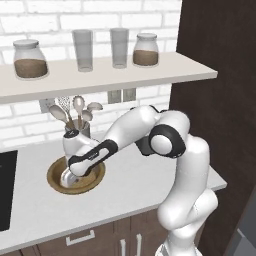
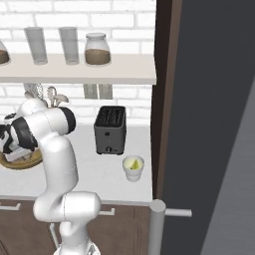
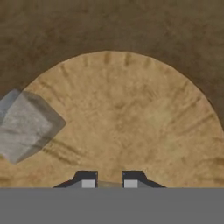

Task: Grab a lemon wedge from the fridge and one ice cube from the ice bowl, and put them in the glass of lemonade.

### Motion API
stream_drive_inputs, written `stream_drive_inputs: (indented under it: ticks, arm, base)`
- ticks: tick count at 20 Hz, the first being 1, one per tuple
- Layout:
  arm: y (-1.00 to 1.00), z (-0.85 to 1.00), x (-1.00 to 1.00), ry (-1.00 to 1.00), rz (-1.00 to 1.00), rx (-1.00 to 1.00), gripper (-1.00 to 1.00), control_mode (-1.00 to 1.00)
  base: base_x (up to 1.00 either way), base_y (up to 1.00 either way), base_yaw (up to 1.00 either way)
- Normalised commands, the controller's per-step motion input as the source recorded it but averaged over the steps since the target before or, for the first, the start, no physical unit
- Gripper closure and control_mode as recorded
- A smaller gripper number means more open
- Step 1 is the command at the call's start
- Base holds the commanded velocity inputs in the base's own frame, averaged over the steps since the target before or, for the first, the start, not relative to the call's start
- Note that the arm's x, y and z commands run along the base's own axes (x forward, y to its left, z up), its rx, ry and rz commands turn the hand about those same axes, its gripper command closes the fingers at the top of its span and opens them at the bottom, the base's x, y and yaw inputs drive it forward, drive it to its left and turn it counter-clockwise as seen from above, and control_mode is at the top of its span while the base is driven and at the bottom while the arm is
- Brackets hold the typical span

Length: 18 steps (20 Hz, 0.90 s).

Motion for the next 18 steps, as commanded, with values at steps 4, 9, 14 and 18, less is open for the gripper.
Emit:
stream_drive_inputs:
  ticks: [4,9,14,18]
  arm:
    - [-0.01,0.00,-0.05,0.00,-0.02,0.00,1.00,-1.00]
    - [-0.16,0.17,-0.21,-0.08,-0.04,0.00,1.00,-1.00]
    - [-0.61,0.94,-0.29,-0.35,-0.08,0.00,1.00,-1.00]
    - [-0.99,1.00,-0.14,-0.43,-0.10,0.00,1.00,-1.00]
  base:
    - [0.00,0.00,0.00]
    - [0.00,0.00,0.00]
    - [0.00,0.00,0.00]
    - [0.00,0.00,0.00]
